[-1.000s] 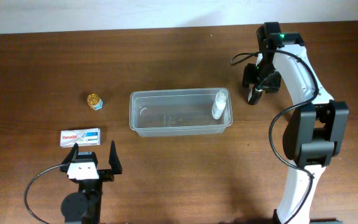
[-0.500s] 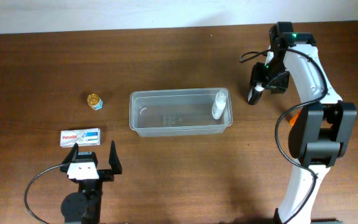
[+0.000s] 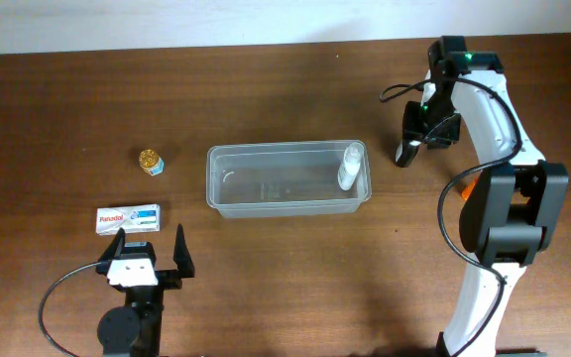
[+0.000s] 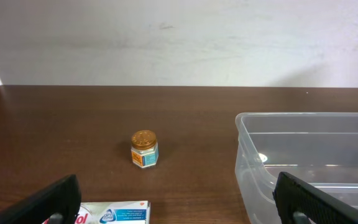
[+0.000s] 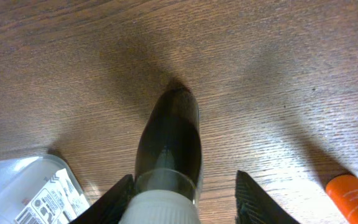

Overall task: Pack container
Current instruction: 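Move the right gripper to the dark bottle and grasp it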

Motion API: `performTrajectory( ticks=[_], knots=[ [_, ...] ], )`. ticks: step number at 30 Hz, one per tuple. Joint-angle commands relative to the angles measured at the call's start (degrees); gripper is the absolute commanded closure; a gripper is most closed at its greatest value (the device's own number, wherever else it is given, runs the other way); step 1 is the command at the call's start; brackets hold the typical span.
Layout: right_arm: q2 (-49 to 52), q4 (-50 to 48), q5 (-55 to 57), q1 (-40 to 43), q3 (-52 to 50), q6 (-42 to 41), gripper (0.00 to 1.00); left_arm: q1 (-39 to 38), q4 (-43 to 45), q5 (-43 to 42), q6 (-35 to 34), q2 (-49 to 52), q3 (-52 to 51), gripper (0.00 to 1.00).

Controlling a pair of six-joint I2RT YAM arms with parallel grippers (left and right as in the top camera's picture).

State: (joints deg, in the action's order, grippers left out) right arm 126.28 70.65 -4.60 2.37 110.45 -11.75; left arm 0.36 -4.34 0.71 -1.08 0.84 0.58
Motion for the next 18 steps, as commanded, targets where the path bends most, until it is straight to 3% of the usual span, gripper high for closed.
performTrajectory(
  ticks=[1, 7, 15, 18],
  knots=[
    [1.79, -0.09, 0.33, -0.15, 0.02, 0.66, 0.58, 0.24, -0.46, 0.17, 0.87, -0.50, -0.07, 0.01],
    [2.80, -0.66, 0.76, -0.98, 0.02, 1.49, 0.59, 0.24, -0.46, 0.17, 0.87, -0.50, -0.07, 0.01],
    [2.89, -1.55, 1.55, -1.36, 0.02, 1.46, 0.79, 0.24, -0.46, 0.17, 0.87, -0.50, -0.07, 0.01],
    [2.89, -1.29, 3.10, -1.40, 0.02, 1.46, 0.81, 0.24, -0.44, 0.17, 0.87, -0.50, -0.07, 0.01]
  ],
)
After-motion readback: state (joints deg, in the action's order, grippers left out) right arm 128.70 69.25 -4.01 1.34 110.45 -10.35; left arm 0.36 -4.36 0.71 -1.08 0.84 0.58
